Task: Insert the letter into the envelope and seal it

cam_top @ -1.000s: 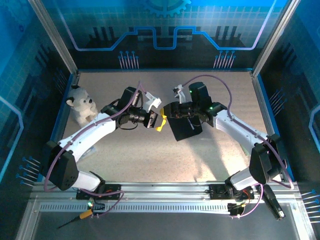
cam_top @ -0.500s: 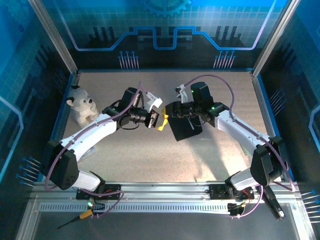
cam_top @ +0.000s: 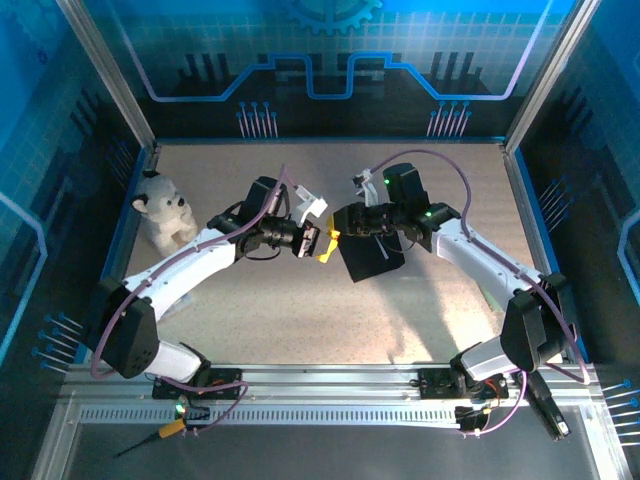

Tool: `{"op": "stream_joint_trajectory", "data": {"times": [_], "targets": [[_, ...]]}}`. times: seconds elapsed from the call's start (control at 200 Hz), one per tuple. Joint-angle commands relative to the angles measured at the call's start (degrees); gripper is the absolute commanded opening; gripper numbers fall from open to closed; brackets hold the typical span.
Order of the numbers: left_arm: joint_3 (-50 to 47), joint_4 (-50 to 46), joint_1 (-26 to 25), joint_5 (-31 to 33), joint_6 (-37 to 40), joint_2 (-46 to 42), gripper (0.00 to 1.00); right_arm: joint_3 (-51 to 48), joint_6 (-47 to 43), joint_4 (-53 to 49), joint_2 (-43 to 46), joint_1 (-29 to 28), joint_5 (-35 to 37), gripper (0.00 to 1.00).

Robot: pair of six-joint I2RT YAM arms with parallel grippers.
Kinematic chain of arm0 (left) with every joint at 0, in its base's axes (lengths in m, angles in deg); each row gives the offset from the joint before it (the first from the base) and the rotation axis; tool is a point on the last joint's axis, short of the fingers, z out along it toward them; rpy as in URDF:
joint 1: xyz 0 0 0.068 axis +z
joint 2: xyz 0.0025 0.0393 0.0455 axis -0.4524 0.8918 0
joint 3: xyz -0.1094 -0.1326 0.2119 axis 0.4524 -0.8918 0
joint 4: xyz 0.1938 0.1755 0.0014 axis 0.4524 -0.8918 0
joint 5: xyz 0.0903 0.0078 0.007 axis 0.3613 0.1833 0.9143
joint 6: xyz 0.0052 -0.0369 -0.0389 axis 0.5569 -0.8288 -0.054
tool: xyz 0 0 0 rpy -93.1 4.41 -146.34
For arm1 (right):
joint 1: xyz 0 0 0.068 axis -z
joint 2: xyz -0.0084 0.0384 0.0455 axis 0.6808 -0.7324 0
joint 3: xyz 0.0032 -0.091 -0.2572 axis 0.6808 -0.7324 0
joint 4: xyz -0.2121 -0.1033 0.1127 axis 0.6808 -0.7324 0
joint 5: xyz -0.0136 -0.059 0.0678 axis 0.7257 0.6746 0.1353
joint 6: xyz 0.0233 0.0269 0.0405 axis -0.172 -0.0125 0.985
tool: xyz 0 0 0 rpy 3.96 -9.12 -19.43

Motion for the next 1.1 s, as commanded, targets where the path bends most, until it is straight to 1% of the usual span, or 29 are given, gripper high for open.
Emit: {"op": "stream_joint_trajectory", "data": {"times": [0.0,0.455,0.645,0.84,0.986,1.096], "targets": [[-3.0,-10.8,-0.5,-5.2,2.6,0.2,0.00,2.6,-0.9,2.3,2.1,6.0,10.7,0.09],[-4.8,-7.6,-1.3,-5.1,-0.1,0.6,0.00,1.3,1.3,4.7,3.7,6.2,18.9,0.05],[-4.8,-6.6,-1.3,-3.9,-0.7,0.9,0.00,0.5,0.4,3.3,4.0,6.8,21.3,0.07],[-4.2,-6.5,-1.3,-3.4,-0.6,1.5,0.00,-4.5,-4.5,1.2,5.7,9.7,29.6,0.09],[-4.2,-6.5,-1.2,-3.2,-0.6,1.8,0.00,-10.7,-7.0,4.2,6.2,13.9,34.9,0.12],[-4.3,-6.0,-1.2,-2.9,-0.7,2.0,0.00,-14.3,-8.9,7.8,5.3,15.0,40.7,0.14]]}}
